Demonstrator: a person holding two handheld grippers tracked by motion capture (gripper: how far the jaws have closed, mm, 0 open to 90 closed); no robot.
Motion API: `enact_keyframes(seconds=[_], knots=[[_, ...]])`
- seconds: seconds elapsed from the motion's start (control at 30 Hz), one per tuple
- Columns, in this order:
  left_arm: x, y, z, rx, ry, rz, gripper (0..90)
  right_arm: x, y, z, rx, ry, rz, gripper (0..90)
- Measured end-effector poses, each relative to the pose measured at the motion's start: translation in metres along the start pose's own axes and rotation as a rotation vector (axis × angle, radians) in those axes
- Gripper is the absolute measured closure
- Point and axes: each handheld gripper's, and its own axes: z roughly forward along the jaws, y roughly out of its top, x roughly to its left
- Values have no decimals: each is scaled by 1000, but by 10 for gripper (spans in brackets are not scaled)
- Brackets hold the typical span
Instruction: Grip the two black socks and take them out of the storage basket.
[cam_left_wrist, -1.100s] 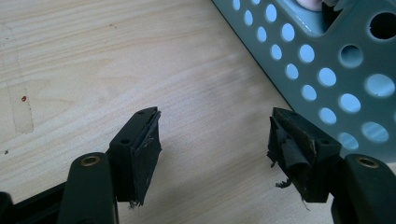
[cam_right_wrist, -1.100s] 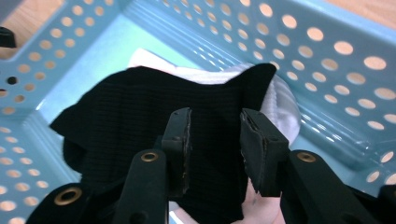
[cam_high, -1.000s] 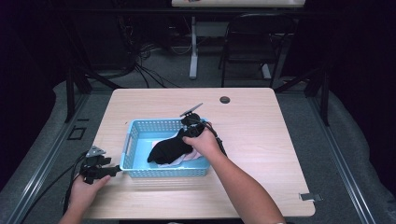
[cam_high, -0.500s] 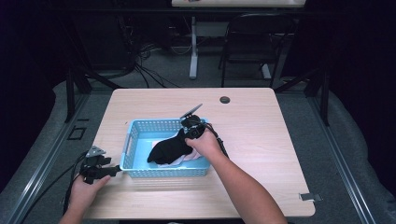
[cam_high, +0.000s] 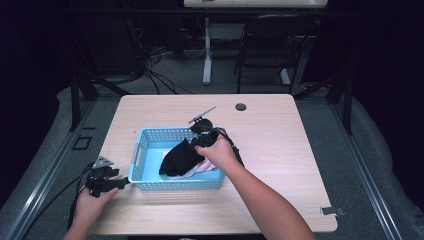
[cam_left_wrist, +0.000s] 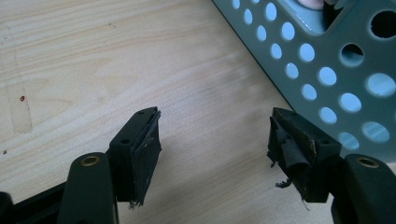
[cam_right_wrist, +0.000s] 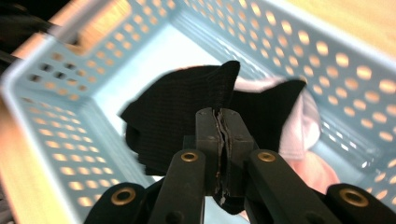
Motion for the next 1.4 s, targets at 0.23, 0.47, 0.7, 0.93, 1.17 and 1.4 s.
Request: enact_keyframes(seconds=[0.23, 0.47, 0.7, 0.93, 1.17, 1.4], knots=[[0, 0, 0, 2, 0, 0, 339, 17, 19, -28, -24, 11, -75, 877], [0, 0, 0, 0, 0, -1, 339, 34, 36, -61, -86, 16, -119, 879], [0, 0, 0, 2, 1, -1, 339, 40, 43, -90, -129, 16, -137, 881], [0, 0, 0, 4, 1, -1, 338, 42, 48, -115, -183, 15, -142, 881], [0, 0, 0, 2, 1, 0, 339, 35, 41, -127, -192, -4, -136, 881], [0, -1, 0, 4, 4, 0, 338, 22, 24, -153, -208, -30, -121, 881]])
